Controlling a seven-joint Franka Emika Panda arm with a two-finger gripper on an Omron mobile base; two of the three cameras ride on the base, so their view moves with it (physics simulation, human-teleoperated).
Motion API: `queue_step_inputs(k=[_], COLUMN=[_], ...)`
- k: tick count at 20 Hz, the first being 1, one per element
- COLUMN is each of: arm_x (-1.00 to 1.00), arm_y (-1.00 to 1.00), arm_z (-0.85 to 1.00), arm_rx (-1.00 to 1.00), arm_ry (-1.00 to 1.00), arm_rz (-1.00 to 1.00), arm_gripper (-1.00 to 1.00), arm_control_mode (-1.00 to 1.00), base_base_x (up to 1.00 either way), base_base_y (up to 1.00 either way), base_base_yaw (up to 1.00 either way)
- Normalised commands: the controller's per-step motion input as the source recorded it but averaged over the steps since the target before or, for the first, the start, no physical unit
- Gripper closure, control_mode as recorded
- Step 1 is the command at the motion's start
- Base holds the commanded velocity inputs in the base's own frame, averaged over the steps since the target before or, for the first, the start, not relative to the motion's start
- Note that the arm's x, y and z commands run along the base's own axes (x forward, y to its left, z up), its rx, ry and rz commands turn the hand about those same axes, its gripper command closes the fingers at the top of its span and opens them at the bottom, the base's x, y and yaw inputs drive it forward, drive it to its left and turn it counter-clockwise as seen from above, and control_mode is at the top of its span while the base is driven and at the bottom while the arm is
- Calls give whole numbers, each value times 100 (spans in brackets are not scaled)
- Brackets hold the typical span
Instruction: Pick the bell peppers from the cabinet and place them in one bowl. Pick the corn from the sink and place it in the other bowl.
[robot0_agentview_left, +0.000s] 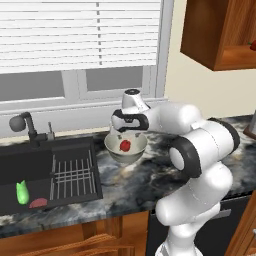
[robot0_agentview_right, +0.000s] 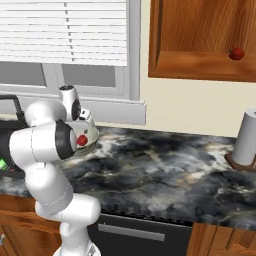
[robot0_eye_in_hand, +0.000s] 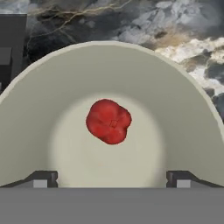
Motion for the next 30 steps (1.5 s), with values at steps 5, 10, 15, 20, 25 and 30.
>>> queue_step_inputs(k=[5, 10, 15, 20, 25, 30], arm_x=[-47, -45, -40, -23, -35, -62], arm_y=[-25, -22, -13, -33, -52, -31], arm_z=[41, 44, 44, 27, 13, 18], arm_rx=[0, 0, 0, -1, 0, 0], arm_ry=[0, -1, 0, -1, -8, -13], arm_rz=[0, 0, -6, -2, 0, 0], arm_gripper=[-100, -100, -100, -100, -100, -100], arm_control_mode=[-100, -100, -100, -100, -100, -100], base_base_x=[0, 0, 0, 0, 0, 0], base_base_y=[0, 0, 0, 0, 0, 0], base_base_yaw=[0, 0, 0, 0, 0, 0])
